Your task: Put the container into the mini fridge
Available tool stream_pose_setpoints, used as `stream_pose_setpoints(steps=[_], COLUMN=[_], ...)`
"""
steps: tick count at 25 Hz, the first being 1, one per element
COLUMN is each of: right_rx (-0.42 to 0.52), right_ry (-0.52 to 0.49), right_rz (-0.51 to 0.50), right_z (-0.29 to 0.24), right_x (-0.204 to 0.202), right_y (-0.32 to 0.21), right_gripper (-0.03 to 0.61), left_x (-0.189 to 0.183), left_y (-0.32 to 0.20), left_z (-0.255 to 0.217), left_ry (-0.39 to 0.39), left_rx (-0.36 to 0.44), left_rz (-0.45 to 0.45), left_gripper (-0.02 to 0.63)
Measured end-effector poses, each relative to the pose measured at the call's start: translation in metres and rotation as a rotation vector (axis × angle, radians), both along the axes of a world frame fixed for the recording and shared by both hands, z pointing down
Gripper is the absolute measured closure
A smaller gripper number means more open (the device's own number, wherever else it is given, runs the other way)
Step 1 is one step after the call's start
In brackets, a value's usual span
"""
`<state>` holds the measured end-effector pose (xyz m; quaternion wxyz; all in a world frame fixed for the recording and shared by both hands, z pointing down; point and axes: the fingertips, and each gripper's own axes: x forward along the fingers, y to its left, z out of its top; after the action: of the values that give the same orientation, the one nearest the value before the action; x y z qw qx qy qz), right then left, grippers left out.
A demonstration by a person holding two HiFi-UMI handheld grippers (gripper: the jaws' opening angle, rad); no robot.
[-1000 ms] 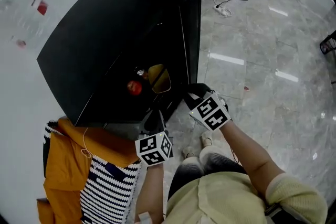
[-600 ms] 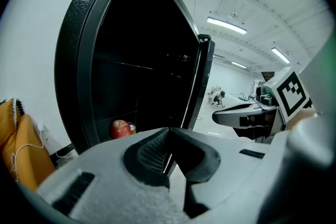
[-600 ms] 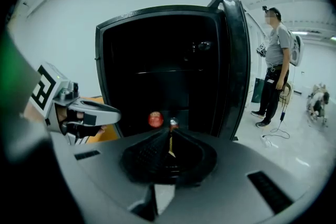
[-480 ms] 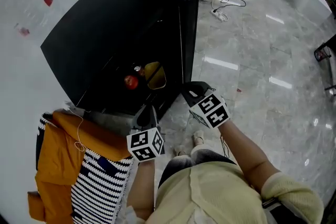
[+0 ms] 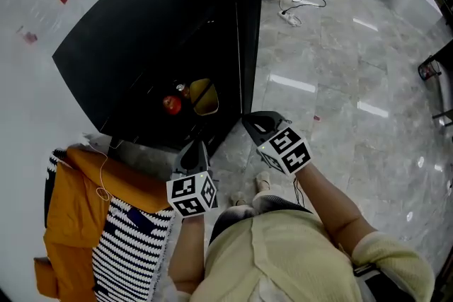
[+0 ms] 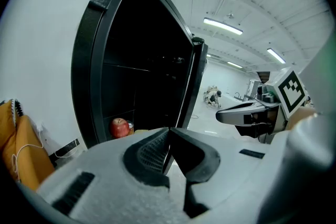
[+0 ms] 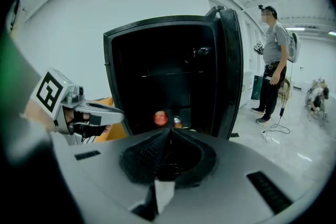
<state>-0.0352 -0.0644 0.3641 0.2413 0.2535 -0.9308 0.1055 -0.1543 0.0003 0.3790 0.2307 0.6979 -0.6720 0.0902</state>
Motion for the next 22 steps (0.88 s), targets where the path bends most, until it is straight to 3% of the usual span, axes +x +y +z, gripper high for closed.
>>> stream_pose_setpoints(steps=[22], right_rx=[-0.035], right_ry=[-0.014], right_rz=[0.007], right_z=[0.004], right_x=[0.014], right_y=[0.023], right_gripper=[0.549], left_x=[-0.001], left_y=[0.024], left_z=[0.005], left_ry=[0.01], left_rx=[-0.017], left_rz=[-0.009], left_gripper=[0.591])
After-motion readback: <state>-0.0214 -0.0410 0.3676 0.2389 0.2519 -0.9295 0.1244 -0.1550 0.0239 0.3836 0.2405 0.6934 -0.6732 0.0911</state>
